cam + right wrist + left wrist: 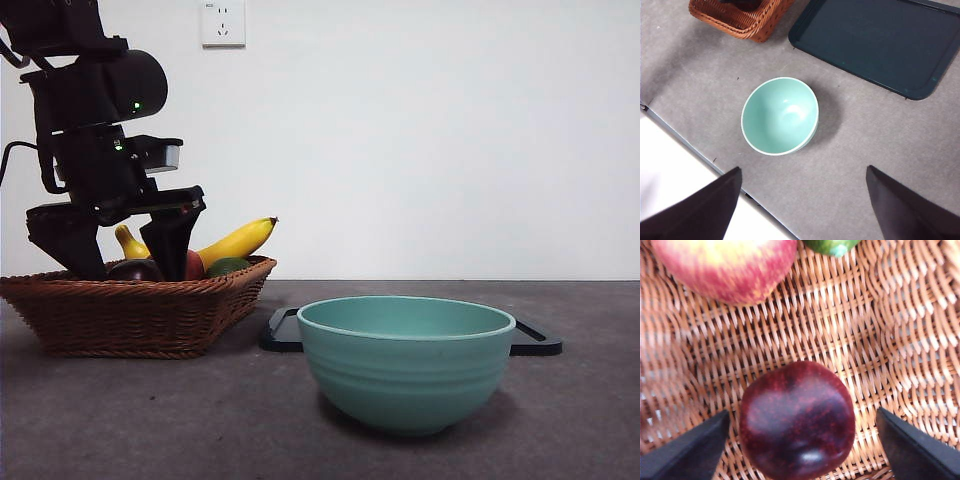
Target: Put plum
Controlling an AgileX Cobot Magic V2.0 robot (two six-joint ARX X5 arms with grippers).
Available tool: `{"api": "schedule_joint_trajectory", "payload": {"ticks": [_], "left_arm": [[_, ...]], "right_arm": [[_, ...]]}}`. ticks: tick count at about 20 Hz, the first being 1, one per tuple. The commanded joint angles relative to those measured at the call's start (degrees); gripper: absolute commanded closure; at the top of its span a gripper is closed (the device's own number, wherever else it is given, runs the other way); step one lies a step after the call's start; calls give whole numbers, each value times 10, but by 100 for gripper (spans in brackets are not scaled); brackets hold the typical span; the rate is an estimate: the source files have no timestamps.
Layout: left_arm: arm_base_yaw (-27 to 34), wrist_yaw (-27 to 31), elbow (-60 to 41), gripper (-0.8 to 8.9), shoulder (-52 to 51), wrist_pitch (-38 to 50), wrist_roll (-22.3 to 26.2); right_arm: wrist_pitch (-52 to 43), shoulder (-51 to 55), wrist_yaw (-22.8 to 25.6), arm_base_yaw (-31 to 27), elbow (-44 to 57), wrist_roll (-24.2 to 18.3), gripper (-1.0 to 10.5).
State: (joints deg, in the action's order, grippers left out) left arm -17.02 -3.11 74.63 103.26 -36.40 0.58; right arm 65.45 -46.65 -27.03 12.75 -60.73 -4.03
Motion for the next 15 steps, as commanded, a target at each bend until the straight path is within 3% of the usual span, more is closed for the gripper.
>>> {"api": "schedule_joint_trajectory", "payload": {"ticks": [1,11,15], "left_arm": [[-2,2,12,470,14,1,4],[-7,-2,38,485,-13,-35,3],[-26,-72,56,485,-82,-48,0]], "right_arm": [[-3,-5,-2,3,-11,6,550],[-5,-5,-2,3,-11,6,550],[-5,-5,-1,3,-11,6,550]]}}
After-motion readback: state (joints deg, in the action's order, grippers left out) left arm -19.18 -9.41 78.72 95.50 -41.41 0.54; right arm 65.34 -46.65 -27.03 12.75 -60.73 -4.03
